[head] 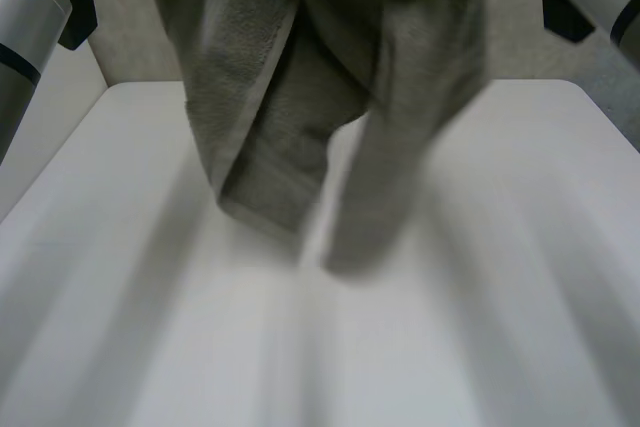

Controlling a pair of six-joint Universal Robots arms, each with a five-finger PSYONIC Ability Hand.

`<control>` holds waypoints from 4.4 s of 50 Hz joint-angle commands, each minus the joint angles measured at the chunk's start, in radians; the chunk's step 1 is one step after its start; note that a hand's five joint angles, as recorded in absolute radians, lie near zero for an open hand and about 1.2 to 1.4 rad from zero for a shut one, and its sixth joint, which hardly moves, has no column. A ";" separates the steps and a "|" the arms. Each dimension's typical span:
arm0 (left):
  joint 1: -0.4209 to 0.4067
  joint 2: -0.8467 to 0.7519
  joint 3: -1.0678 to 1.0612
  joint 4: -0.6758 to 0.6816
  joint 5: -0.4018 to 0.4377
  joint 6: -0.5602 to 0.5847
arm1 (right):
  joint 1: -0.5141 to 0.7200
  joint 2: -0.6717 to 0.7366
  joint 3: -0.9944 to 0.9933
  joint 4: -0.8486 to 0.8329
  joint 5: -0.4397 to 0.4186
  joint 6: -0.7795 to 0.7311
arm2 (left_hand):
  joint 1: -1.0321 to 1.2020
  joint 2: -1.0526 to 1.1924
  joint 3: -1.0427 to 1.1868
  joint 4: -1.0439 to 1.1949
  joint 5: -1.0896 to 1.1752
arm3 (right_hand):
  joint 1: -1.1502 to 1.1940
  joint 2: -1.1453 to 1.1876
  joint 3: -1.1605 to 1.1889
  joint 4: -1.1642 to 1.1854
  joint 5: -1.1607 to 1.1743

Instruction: Fold the towel.

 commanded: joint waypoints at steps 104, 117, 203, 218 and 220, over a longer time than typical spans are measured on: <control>0.091 -0.494 0.600 -0.131 0.127 0.256 | -0.055 0.472 -0.671 -0.043 0.047 -0.199 | 0.161 0.064 0.056 0.041 0.079 | 0.083 0.072 0.082 0.059 0.063; 0.151 -0.408 0.166 -0.068 0.078 0.053 | -0.072 0.193 0.118 -0.287 -0.054 -0.094 | 0.161 0.064 0.056 0.041 0.079 | 0.083 0.072 0.082 0.059 0.063; 0.223 -0.503 -0.411 0.119 0.169 0.334 | -0.167 0.215 0.573 0.089 -0.137 -0.217 | 0.161 0.064 0.056 0.041 0.079 | -0.322 -0.332 -0.322 -0.345 -0.341; 0.226 -0.534 -0.407 0.213 0.163 0.338 | -0.213 0.006 0.508 0.103 -0.149 -0.105 | -0.099 -0.196 -0.204 -0.219 -0.181 | 0.083 0.072 0.082 0.059 0.063; 0.226 -0.543 -0.403 0.230 0.161 0.338 | -0.224 -0.005 0.531 0.103 -0.159 -0.105 | -0.170 -0.266 -0.275 -0.290 -0.251 | 0.083 0.072 0.082 0.059 0.063</control>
